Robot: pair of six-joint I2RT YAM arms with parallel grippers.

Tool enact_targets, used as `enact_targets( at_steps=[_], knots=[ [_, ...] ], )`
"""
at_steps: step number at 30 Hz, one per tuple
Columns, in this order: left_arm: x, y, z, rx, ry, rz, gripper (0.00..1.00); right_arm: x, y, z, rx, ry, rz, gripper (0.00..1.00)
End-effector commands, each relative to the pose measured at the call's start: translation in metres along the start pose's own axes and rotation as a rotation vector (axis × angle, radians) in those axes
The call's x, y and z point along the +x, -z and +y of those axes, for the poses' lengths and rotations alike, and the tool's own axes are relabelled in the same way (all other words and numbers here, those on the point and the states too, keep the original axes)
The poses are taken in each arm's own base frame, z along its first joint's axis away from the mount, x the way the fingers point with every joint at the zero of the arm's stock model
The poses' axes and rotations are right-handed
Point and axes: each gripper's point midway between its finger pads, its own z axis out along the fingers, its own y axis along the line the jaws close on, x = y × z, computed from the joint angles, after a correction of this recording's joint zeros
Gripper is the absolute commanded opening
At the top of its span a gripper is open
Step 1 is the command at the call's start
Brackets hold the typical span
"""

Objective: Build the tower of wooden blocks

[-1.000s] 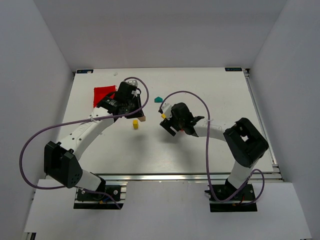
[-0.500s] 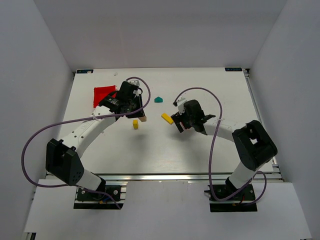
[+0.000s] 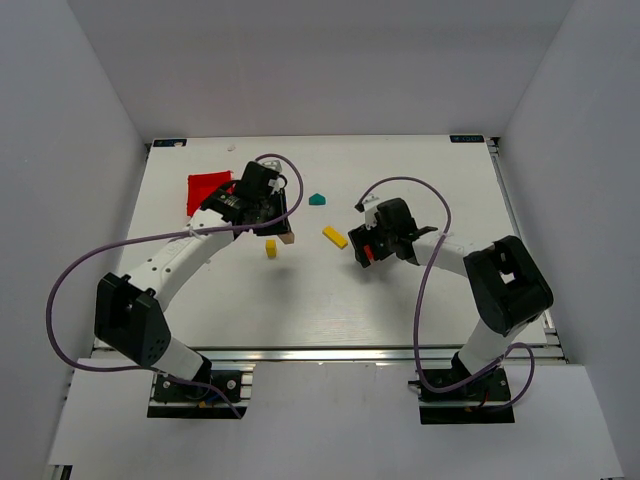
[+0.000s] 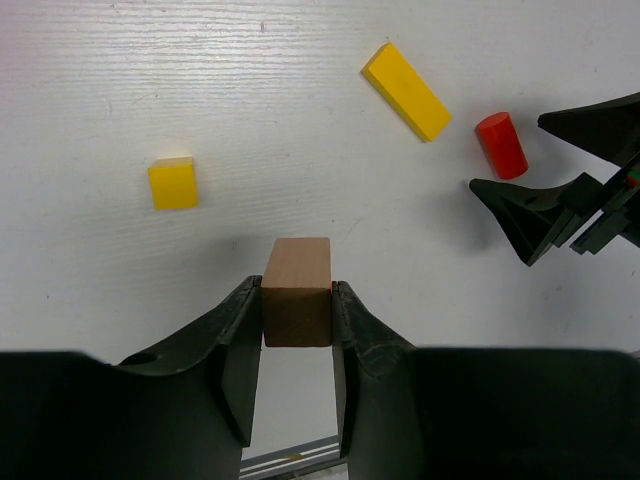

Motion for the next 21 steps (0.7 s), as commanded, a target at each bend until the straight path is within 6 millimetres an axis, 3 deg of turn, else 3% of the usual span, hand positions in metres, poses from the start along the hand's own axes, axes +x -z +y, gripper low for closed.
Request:
enact_targets(
  at_steps=[1, 11, 21],
  knots=[
    [-0.016, 0.01, -0.01, 0.031, -0.013, -0.043, 0.0, -0.02, 0.006, 0.001, -0.024, -0.022, -0.046, 0.86],
    [-0.012, 0.004, -0.009, 0.021, -0.02, -0.019, 0.0, -0.017, 0.004, -0.008, 0.005, -0.025, -0.02, 0.84],
    [-0.012, 0.003, -0.01, 0.023, -0.025, -0.016, 0.0, -0.015, 0.006, -0.004, -0.016, -0.004, 0.001, 0.83]
  ],
)
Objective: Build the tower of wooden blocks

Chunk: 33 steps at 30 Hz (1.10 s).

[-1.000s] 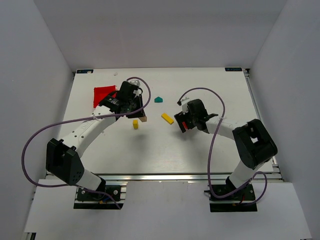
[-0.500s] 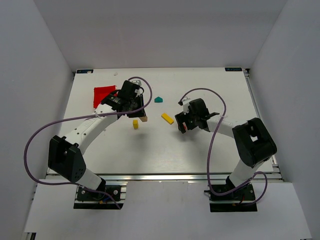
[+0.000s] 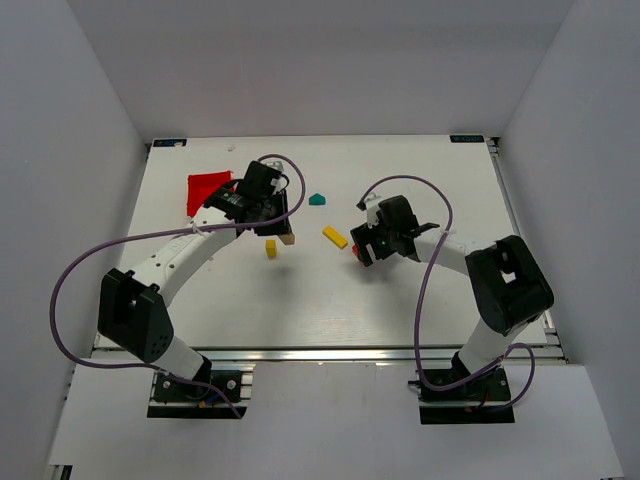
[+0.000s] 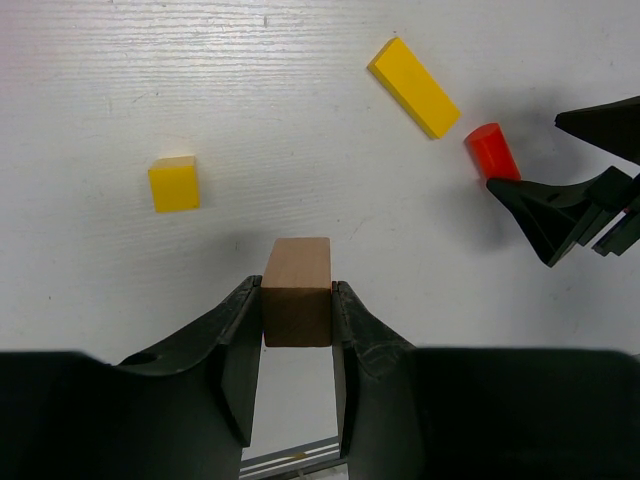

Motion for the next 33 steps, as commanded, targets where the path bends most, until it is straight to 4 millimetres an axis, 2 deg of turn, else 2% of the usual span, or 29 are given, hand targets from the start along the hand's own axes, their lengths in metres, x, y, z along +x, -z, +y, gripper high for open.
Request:
enact_targets(
  at_steps=[1, 5, 8, 11, 12, 20, 33],
  knots=[
    [-0.013, 0.009, -0.011, 0.036, -0.014, -0.035, 0.0, -0.018, 0.003, 0.0, -0.012, 0.025, -0.036, 0.83],
    [-0.013, 0.005, -0.01, 0.032, -0.025, -0.03, 0.0, -0.036, 0.018, 0.013, -0.081, 0.042, -0.094, 0.85],
    [-0.013, -0.003, -0.009, 0.022, -0.051, -0.021, 0.0, -0.059, 0.04, 0.027, -0.148, 0.063, -0.178, 0.89],
    [-0.014, -0.016, -0.008, 0.01, -0.095, -0.004, 0.0, -0.079, 0.061, 0.032, -0.161, 0.075, -0.253, 0.89],
    [-0.012, -0.025, -0.006, -0.01, -0.101, 0.015, 0.0, -0.081, 0.063, 0.031, -0.158, 0.072, -0.257, 0.89],
    [-0.012, -0.051, 0.005, -0.114, -0.099, 0.06, 0.0, -0.079, 0.065, 0.025, -0.118, 0.048, -0.253, 0.89],
    [0.003, -0.074, 0.004, -0.165, -0.11, 0.07, 0.0, -0.076, 0.066, 0.016, -0.067, 0.027, -0.255, 0.89]
  ],
)
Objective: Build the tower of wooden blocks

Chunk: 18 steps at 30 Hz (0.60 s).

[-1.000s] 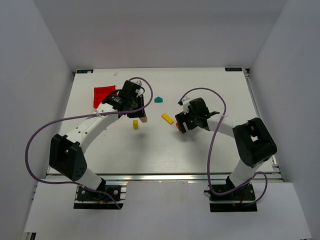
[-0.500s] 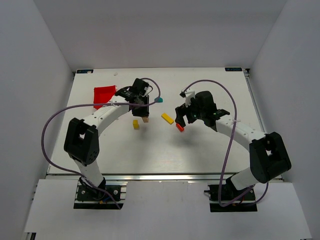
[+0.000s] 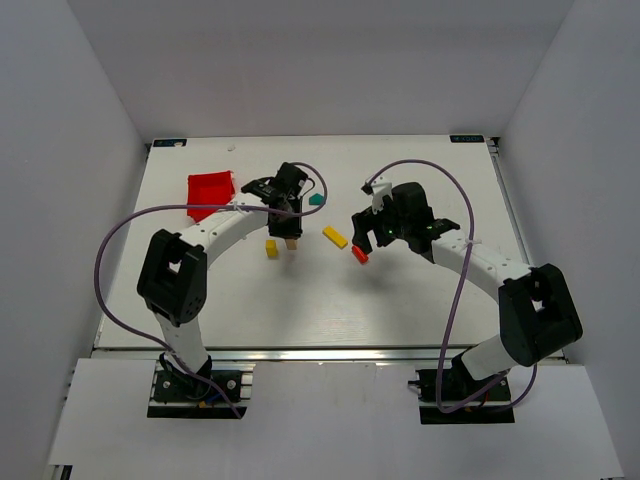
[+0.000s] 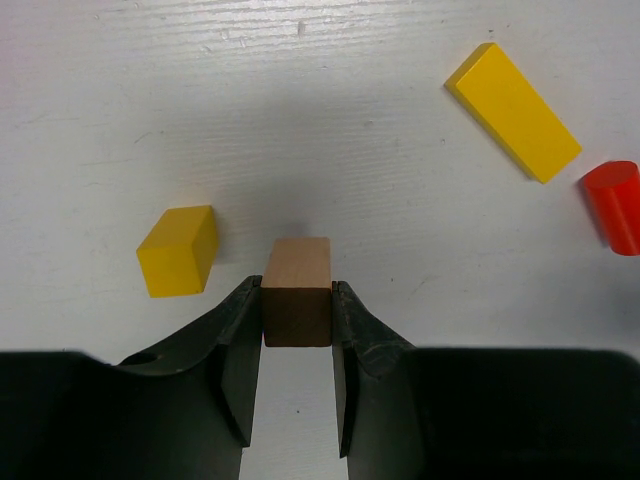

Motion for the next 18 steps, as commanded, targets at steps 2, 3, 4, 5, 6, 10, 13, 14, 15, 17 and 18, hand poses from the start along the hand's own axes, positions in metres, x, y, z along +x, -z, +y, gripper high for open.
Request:
enact_targets(
  at_steps=[2, 3, 4, 5, 6, 10, 13, 14, 15, 17, 18],
  knots=[
    [-0.01, -0.003, -0.005, -0.02, 0.001, -0.049, 0.0, -0.01, 0.006, -0.007, 0.039, -0.007, -0.04, 0.89],
    [-0.01, -0.004, -0.006, -0.026, -0.001, -0.048, 0.0, -0.011, 0.007, -0.008, 0.044, -0.006, -0.043, 0.89],
    [-0.009, -0.006, -0.005, -0.035, -0.002, -0.045, 0.0, -0.011, 0.008, -0.008, 0.048, -0.007, -0.042, 0.89],
    [-0.009, -0.007, -0.005, -0.04, -0.002, -0.046, 0.0, -0.012, 0.009, -0.009, 0.052, -0.003, -0.046, 0.89],
    [-0.008, -0.008, -0.004, -0.05, -0.003, -0.05, 0.0, -0.01, 0.009, -0.009, 0.056, -0.006, -0.043, 0.89],
    [-0.006, -0.013, 0.0, -0.073, -0.002, -0.055, 0.0, -0.011, 0.011, -0.011, 0.068, -0.004, -0.048, 0.89],
    [-0.005, -0.016, 0.003, -0.089, 0.014, -0.063, 0.0, -0.01, 0.011, -0.012, 0.072, -0.003, -0.046, 0.89],
    [-0.005, -0.016, 0.003, -0.084, 0.011, -0.067, 0.0, -0.009, 0.01, -0.011, 0.07, -0.006, -0.042, 0.89],
    [-0.003, -0.018, 0.004, -0.086, 0.009, -0.063, 0.0, -0.008, 0.01, -0.011, 0.066, -0.006, -0.039, 0.89],
    [-0.002, -0.02, 0.003, -0.081, 0.0, -0.062, 0.0, -0.006, 0.009, -0.011, 0.066, -0.009, -0.03, 0.89],
    [-0.001, -0.021, 0.003, -0.081, -0.001, -0.063, 0.0, -0.006, 0.009, -0.012, 0.067, -0.007, -0.029, 0.89]
  ],
)
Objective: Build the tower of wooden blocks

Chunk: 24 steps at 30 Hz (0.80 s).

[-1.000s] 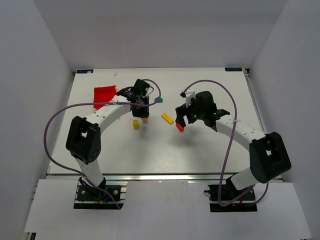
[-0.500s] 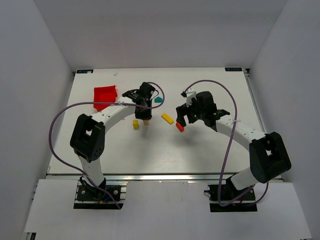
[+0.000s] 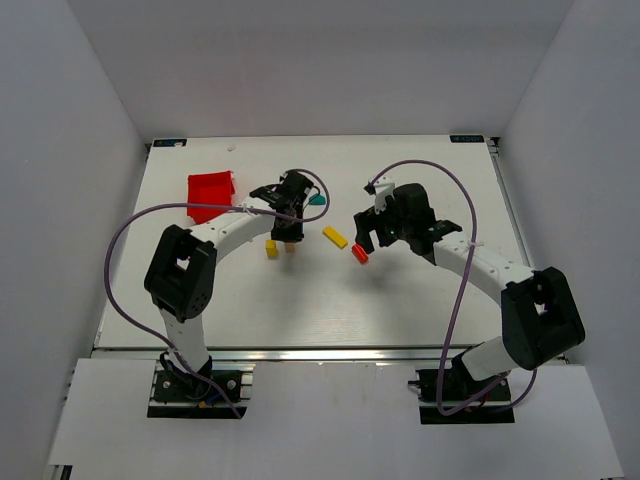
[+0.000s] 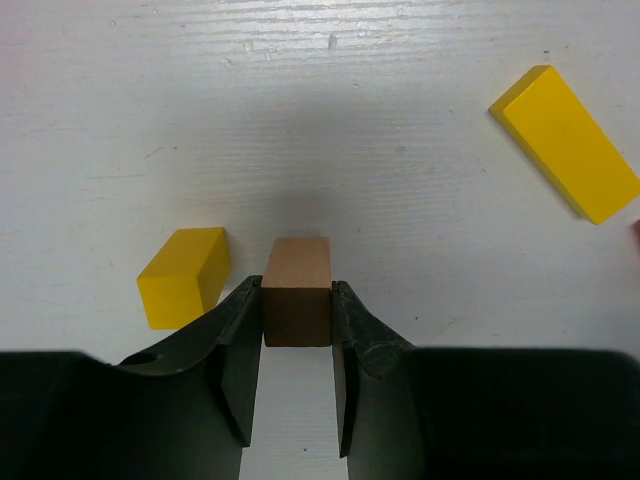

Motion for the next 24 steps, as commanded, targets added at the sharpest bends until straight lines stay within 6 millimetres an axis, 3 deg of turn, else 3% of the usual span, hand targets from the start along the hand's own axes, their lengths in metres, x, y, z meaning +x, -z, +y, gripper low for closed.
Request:
enact_targets(
  at_steps=[1, 24],
  knots=[
    [-0.006, 0.002, -0.002, 0.007, -0.005, -0.039, 0.0, -0.008, 0.004, -0.003, 0.011, -0.001, -0.027, 0.89],
    [0.009, -0.01, 0.005, -0.031, 0.004, -0.011, 0.0, -0.006, 0.006, -0.008, 0.034, 0.007, -0.016, 0.89]
  ],
)
